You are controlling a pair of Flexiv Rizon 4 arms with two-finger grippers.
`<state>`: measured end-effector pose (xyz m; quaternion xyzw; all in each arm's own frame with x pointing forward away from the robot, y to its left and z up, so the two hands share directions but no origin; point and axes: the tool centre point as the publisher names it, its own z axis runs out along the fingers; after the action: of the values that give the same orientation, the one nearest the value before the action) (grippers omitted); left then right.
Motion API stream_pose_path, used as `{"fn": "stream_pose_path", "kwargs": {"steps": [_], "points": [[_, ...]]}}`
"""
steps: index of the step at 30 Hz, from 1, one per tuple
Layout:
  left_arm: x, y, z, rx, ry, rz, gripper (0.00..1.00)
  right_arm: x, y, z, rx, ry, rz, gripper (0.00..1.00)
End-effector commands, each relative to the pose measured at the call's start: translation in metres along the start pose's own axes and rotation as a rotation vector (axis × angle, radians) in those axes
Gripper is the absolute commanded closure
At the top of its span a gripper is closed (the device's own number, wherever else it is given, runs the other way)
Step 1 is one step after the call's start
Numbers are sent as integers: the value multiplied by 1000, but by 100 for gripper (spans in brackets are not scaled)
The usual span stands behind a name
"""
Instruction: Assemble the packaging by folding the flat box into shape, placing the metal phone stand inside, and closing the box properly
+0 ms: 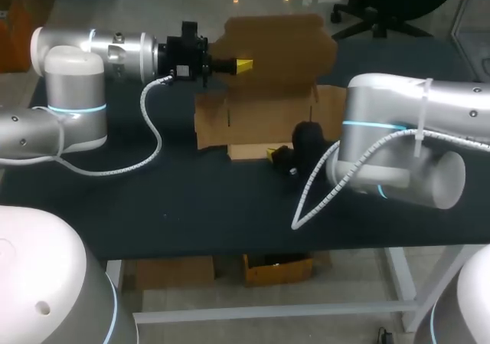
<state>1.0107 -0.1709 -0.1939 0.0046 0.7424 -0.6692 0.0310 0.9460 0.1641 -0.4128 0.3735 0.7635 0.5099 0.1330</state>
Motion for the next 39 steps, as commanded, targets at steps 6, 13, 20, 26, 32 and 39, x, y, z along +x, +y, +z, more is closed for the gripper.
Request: {"fn": "stream_pose_path", "kwargs": {"steps": [6, 13, 20, 26, 32, 39], "points": [[1, 2, 1, 2, 0, 1, 100, -5, -2, 11, 0, -16, 8, 100], [1, 2, 1, 2, 0, 1, 100, -10, -5, 14, 6, -17, 18, 100], [1, 2, 1, 2, 0, 1, 100, -12, -7, 16, 10, -20, 23, 100], [1, 2, 1, 2, 0, 1, 100, -11, -9, 16, 8, -19, 28, 100], [1, 2, 1, 2, 0, 1, 100, -10, -10, 15, 8, -18, 28, 100], [1, 2, 1, 2, 0, 1, 100, -10, -10, 15, 8, -18, 28, 100]]}}
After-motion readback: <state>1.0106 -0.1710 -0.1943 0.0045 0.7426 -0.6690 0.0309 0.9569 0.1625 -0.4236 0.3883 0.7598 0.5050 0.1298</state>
